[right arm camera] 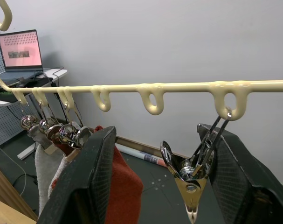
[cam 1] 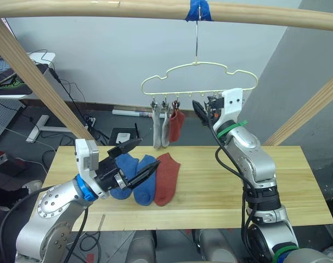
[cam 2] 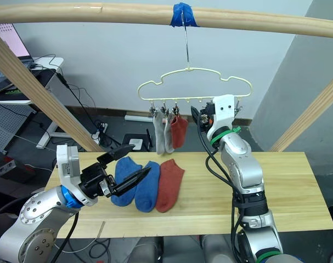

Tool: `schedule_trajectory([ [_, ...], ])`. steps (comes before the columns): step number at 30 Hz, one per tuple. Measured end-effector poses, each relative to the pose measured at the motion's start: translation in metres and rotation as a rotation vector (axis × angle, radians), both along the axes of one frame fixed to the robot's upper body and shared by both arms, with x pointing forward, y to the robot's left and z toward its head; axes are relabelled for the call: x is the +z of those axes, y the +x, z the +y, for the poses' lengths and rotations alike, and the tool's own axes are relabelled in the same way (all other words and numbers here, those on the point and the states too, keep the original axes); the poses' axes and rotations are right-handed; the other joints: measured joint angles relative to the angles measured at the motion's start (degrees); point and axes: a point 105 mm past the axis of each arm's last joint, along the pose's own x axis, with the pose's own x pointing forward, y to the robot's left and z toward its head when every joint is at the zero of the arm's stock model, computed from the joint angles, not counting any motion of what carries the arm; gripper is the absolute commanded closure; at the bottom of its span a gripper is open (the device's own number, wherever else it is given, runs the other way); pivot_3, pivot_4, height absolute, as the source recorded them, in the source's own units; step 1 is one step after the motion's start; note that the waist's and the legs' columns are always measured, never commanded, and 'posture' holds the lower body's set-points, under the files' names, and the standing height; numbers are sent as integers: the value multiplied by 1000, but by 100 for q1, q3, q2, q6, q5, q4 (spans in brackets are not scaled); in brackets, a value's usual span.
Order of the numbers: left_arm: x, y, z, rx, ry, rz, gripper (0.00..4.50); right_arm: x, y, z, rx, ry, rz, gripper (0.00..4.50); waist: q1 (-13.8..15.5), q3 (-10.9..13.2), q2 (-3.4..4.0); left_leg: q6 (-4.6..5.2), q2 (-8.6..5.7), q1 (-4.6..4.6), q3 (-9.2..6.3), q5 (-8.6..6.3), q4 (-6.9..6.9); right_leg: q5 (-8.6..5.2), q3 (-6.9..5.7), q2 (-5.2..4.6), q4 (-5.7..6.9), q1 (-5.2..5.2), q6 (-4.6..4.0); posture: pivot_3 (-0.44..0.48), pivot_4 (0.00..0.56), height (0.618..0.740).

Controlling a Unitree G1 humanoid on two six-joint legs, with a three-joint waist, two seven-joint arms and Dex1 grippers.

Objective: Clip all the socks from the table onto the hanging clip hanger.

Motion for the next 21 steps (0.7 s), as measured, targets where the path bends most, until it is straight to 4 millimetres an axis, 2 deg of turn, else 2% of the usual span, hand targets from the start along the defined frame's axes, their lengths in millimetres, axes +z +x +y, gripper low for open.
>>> schedule_trajectory([
  [13,1,0,0,-1,0,-3,0,1,1,1,0,0,-2,1588,0,0,0,0,0,0,0,0,0,1,-1,0,1,0,-1,37,222,740],
  [16,0,0,0,-1,0,-2,0,1,1,0,-1,1,-2,2182,0,0,0,0,0,0,0,0,0,1,-1,0,1,0,-1,37,223,740],
  [19,0,0,0,-1,0,-2,0,1,2,-1,-6,3,-2,3301,0,0,0,0,0,0,0,0,0,0,0,0,1,0,0,35,222,740],
  [21,0,0,0,-1,-1,-2,0,1,2,-2,-10,6,-2,3893,0,0,0,0,0,0,-1,0,0,1,0,0,1,0,-1,35,223,740],
])
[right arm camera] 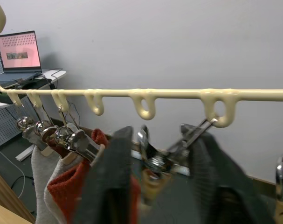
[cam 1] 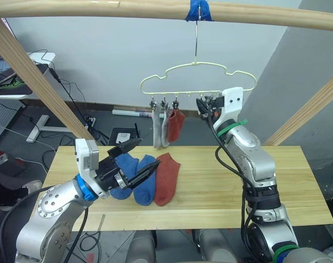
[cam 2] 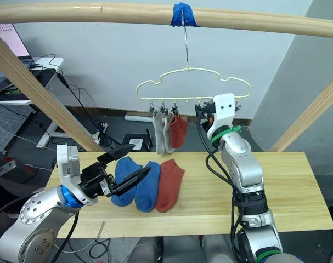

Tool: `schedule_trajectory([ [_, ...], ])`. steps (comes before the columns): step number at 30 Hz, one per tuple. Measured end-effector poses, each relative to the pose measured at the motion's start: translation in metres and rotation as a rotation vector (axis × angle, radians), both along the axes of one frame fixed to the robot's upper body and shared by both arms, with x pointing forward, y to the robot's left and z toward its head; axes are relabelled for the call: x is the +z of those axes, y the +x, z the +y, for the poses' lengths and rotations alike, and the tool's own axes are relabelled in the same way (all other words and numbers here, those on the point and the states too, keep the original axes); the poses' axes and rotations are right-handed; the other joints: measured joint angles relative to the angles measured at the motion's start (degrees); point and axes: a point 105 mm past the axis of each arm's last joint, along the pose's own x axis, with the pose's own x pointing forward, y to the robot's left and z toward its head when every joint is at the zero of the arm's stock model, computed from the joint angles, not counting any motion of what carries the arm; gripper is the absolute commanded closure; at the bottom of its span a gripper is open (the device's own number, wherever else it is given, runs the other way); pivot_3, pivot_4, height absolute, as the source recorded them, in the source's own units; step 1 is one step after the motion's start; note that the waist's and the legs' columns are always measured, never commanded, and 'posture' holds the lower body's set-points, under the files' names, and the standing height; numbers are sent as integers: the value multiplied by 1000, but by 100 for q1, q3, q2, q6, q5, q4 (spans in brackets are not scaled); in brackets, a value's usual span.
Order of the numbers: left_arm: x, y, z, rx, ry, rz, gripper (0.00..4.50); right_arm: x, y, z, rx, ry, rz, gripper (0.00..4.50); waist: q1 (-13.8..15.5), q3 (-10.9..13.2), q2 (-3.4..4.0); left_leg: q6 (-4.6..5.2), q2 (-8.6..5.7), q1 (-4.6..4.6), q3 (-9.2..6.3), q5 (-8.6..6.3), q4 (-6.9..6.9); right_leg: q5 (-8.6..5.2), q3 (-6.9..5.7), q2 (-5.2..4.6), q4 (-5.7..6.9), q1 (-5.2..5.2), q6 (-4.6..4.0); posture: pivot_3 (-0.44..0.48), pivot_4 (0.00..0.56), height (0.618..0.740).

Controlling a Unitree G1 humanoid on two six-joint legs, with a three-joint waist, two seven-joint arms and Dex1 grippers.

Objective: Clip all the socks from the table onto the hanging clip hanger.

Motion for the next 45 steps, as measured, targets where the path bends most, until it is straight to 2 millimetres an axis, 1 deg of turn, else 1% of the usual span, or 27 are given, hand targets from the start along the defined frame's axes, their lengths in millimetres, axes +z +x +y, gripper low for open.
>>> schedule_trajectory([
  [2,0,0,0,0,-1,0,0,-1,1,-2,-7,3,5,4252,-1,0,0,0,0,0,0,0,0,0,0,0,0,0,-1,35,221,740],
  [3,0,0,0,0,-2,0,0,-3,2,-3,-11,4,11,4353,-1,0,0,0,0,0,0,0,0,2,0,0,0,0,-4,34,221,740],
  [11,-3,-1,-1,4,4,6,0,-3,3,-5,-15,5,15,4358,-1,0,0,0,0,0,0,0,0,4,0,0,0,0,-6,29,219,740],
  [16,-15,-2,-2,8,40,66,0,-3,3,-8,-18,13,15,4358,-5,0,0,0,0,0,-1,0,1,3,-1,0,2,0,-5,29,219,740],
  [17,-18,-1,-3,9,62,78,0,-3,3,-9,-18,10,18,4358,-5,0,0,0,0,1,-1,0,2,2,-1,0,3,0,-4,0,215,740],
  [19,-35,3,-4,-1,161,135,0,-5,3,-12,9,-21,39,4358,-14,-2,7,0,-3,6,-1,0,3,-1,0,0,3,6,2,-15,216,740],
  [22,-75,25,-2,7,320,230,0,-6,-1,-18,75,-68,74,4358,0,5,22,2,-5,10,-2,2,11,-14,-2,0,-3,15,3,-43,213,740],
  [23,-86,33,-6,-10,363,246,0,-7,-3,-20,92,-82,81,4358,2,6,24,2,-6,10,-2,2,13,-14,-3,0,-2,18,3,-56,212,740],
  [26,-105,59,-23,-65,447,237,0,-6,-5,-22,114,-107,89,4358,-18,5,25,3,-8,10,-2,2,14,-2,-3,0,-3,20,17,-81,213,740],
  [29,-124,83,-33,-86,517,224,0,-4,-7,-24,115,-116,86,4358,-63,3,24,3,-6,8,-1,1,9,12,-3,1,-1,15,-5,-114,213,740],
  [31,-133,95,-39,-106,563,216,0,-3,-7,-25,113,-115,88,4358,-87,3,24,3,-3,6,-3,1,6,12,-4,5,1,12,-6,-124,213,740],
  [33,-142,101,-40,-128,616,222,0,-2,-8,-25,107,-111,87,4358,-109,3,24,3,-3,6,-3,1,6,12,-4,5,2,12,-6,-141,214,740],
  [35,-155,106,-36,-132,680,247,0,-1,-9,-25,104,-107,88,4358,-135,3,24,3,-4,3,-3,1,7,12,-4,4,1,12,-6,-147,215,740],
  [36,-161,108,-34,-128,699,262,0,0,-10,-26,104,-105,87,4358,-155,3,24,3,-5,1,-3,1,8,13,-3,3,1,12,-5,-147,215,740],
  [38,-170,109,-34,-131,708,286,0,-1,-11,-28,91,-99,92,4358,-184,3,24,4,-6,-1,-3,1,10,13,-4,1,1,13,-4,-161,216,740],
  [39,-173,109,-35,-135,712,293,0,0,-12,-29,89,-98,93,4358,-187,3,24,3,-7,-1,-4,1,12,13,-4,0,2,13,-3,-161,216,740],
  [44,-175,113,-40,-154,719,293,0,1,-13,-31,77,-85,100,4358,-205,3,24,4,-8,9,-6,1,15,10,-3,0,4,23,9,-164,220,740],
  [45,-175,113,-42,-158,714,292,187,1,-13,-32,72,-81,102,4358,-205,3,24,4,-8,10,-7,2,16,7,-4,1,6,25,15,-162,222,740],
])
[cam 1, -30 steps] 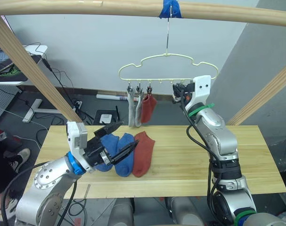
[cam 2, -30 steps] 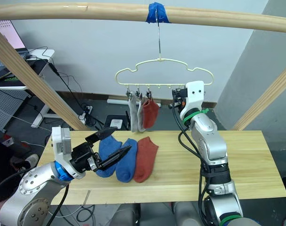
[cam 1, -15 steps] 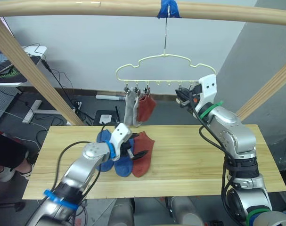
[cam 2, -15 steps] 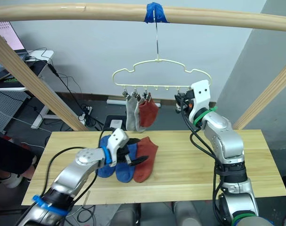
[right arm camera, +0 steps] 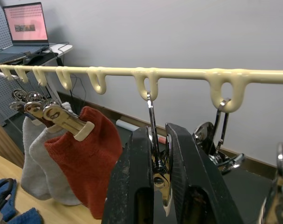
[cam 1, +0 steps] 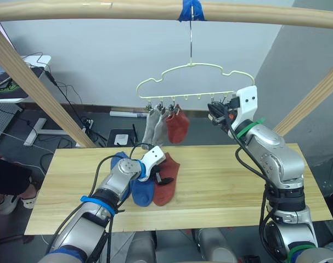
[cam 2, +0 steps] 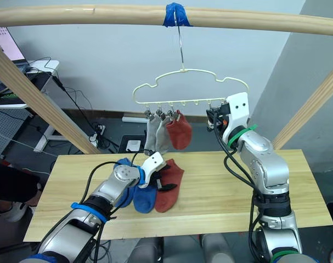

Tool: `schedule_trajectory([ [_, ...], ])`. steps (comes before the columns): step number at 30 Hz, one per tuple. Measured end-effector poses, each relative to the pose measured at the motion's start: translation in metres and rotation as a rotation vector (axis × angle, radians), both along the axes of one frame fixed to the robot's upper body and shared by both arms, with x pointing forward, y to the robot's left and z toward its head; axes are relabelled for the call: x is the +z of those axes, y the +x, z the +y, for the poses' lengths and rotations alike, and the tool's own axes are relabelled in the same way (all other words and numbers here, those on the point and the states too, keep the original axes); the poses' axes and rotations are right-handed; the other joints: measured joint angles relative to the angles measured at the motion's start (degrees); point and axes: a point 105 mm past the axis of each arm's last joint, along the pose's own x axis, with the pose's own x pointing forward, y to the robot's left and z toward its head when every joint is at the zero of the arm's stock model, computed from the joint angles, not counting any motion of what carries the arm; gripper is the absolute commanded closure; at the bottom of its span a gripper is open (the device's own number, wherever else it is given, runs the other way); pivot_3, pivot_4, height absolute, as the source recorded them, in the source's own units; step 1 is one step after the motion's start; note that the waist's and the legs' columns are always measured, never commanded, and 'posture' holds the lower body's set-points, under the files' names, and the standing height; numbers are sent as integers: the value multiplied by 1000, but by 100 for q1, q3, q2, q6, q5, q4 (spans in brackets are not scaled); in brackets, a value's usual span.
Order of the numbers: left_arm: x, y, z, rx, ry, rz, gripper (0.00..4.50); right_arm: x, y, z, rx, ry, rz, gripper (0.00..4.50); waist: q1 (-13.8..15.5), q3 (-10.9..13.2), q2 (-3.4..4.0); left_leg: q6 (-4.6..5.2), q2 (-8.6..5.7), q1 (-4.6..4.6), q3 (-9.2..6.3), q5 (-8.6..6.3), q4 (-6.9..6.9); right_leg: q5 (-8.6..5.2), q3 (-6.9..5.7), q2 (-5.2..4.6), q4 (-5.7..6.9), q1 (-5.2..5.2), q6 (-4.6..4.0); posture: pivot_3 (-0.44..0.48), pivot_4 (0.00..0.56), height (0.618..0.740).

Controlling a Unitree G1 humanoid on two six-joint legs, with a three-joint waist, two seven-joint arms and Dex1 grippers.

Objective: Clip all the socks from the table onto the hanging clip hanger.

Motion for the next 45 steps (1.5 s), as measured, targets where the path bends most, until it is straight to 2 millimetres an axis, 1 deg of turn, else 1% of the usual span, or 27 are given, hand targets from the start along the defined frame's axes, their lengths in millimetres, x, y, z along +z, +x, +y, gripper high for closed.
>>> schedule_trajectory([
  [1,-1,0,-3,-10,-4,3,419,0,0,-1,-5,1,1,4358,0,0,0,0,0,2,0,0,2,-1,0,0,0,2,3,-161,223,740],
  [2,-2,-1,-7,-26,-5,8,556,0,0,-1,-6,4,2,4358,-1,0,0,1,-1,2,0,1,3,-1,1,0,0,4,8,-161,224,740],
  [4,-2,-3,-11,-55,4,5,1144,-1,0,1,-5,11,6,4358,-9,0,0,1,0,3,0,1,3,0,1,1,0,4,10,-161,224,740],
  [9,-4,-8,-11,-94,11,16,2576,-1,0,1,-9,13,8,4358,-19,0,1,1,0,3,-1,1,2,1,2,1,0,4,7,-153,231,740],
  [13,-9,-18,-12,-117,-4,17,3374,-1,1,0,-9,12,8,4358,-18,0,1,1,0,3,-3,1,1,2,1,0,0,4,5,-142,233,740],
  [16,-11,-25,-14,-131,-18,12,4133,-1,1,0,-5,11,9,4358,-13,0,1,1,0,4,-3,1,2,1,1,0,1,4,7,-136,233,740],
  [17,-12,-27,-14,-135,-21,10,4465,-1,1,0,-3,11,9,4358,-13,0,1,1,0,4,-3,1,2,1,1,0,1,4,7,-136,233,740],
  [25,-15,-38,-17,-145,-40,13,4465,-2,2,1,2,11,14,4358,-6,0,1,1,0,4,-4,1,1,1,0,0,0,5,7,-113,235,740],
  [26,-14,-39,-17,-144,-57,5,4465,-2,3,1,7,13,16,4358,-6,0,1,1,0,4,-4,1,1,1,0,0,0,4,6,-113,235,740],
  [28,-5,-40,-20,-128,-125,-33,4465,-2,3,2,24,25,29,4358,-1,0,1,1,2,2,-5,1,1,3,-1,0,1,3,2,-112,234,740],
  [29,3,-40,-22,-119,-165,-61,4465,-3,3,4,42,43,51,4358,-2,3,1,1,3,-1,-5,1,1,7,0,0,1,0,-3,-112,234,740],
  [30,26,-38,-26,-119,-250,-146,4465,-2,4,2,71,82,101,4358,6,4,2,1,3,-2,-6,1,2,12,0,-3,2,0,-11,-111,235,740],
  [31,41,-35,-27,-124,-285,-195,4465,0,4,0,80,99,120,4358,25,4,2,2,2,-2,-8,1,2,12,-2,-3,3,2,-11,-109,235,740],
  [33,81,-31,-29,-125,-367,-349,4465,3,3,-2,125,144,196,4358,43,4,3,2,1,0,-9,1,3,12,-2,-4,2,4,-11,-109,235,740],
  [34,95,-29,-29,-122,-392,-404,4465,3,1,-3,141,158,223,4358,43,3,3,2,1,3,-9,1,2,11,-3,-3,-1,8,-11,-107,234,740],
  [37,110,-30,-28,-98,-428,-481,4465,5,-5,-4,203,226,314,4358,29,4,5,2,1,0,-6,1,0,11,-1,-3,-4,6,-11,-97,231,740],
  [39,118,-30,-31,-82,-459,-521,4465,9,-8,-4,233,264,358,4358,29,4,5,3,1,-1,-7,1,-1,11,-3,-3,-4,4,-11,-96,229,740],
  [41,128,-31,-36,-68,-498,-560,4465,13,-14,0,278,317,405,4358,30,4,5,3,1,-1,-8,1,0,11,-3,-2,-2,5,-11,-93,227,740],
  [43,133,-31,-40,-59,-523,-578,4465,14,-17,5,302,350,439,4358,27,4,5,3,1,-1,-8,1,0,11,-3,-1,-1,5,-11,-92,228,740],
  [45,133,-31,-41,-56,-530,-581,4465,11,-19,7,316,367,471,4358,21,4,5,3,1,-1,-8,1,0,11,-2,0,-1,4,-10,-92,224,740],
])
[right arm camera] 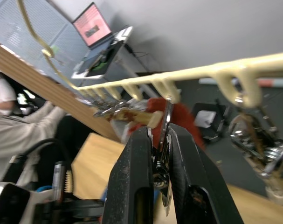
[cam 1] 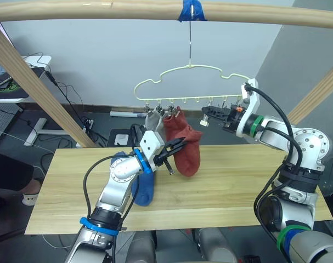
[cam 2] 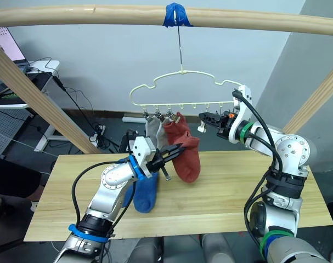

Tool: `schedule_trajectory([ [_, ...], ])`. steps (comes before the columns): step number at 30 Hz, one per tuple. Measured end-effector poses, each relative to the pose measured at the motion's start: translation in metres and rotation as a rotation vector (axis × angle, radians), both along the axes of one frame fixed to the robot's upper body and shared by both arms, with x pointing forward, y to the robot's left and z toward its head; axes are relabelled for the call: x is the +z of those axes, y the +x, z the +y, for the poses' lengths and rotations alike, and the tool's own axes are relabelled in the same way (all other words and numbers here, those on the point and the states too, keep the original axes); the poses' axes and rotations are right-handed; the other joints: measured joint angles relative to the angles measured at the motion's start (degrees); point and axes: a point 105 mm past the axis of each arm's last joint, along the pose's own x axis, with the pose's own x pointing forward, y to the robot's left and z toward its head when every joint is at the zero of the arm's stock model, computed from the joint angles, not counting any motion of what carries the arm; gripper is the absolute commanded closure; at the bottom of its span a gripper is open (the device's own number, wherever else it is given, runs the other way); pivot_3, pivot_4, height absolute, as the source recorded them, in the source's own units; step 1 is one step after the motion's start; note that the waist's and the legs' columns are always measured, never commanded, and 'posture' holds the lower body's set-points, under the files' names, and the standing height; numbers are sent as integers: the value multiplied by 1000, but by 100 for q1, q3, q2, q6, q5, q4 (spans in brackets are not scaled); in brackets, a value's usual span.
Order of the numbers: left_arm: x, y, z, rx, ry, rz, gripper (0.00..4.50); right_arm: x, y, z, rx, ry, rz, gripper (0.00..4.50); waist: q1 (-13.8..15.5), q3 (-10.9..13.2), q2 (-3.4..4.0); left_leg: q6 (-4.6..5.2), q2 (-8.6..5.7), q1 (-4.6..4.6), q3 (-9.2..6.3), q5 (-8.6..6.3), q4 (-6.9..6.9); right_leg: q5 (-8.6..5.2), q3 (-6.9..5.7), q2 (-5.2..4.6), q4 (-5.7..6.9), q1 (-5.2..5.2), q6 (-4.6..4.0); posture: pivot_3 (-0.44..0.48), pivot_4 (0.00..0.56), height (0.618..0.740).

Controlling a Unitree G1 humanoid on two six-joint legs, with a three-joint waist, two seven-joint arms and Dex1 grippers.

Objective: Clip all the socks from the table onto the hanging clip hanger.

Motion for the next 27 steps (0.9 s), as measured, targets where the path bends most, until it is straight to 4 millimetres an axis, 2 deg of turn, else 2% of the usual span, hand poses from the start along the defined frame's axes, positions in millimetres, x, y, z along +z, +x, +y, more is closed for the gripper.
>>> schedule_trajectory([
  [11,12,3,-4,-4,-9,-58,4465,0,-3,7,3,45,62,4358,-18,0,0,0,0,-2,1,0,-1,-4,0,0,-4,-1,6,-97,219,740],
  [22,16,4,-8,-21,2,-77,4465,-1,-5,9,5,72,78,4358,-22,0,0,0,0,-2,1,0,-2,-7,0,1,-3,-2,12,-100,218,740],
  [27,11,5,-8,-26,11,-67,4465,1,-4,7,-11,67,81,4358,-26,0,0,0,0,-3,2,0,-4,-7,1,1,-4,-4,12,-102,220,740],
])
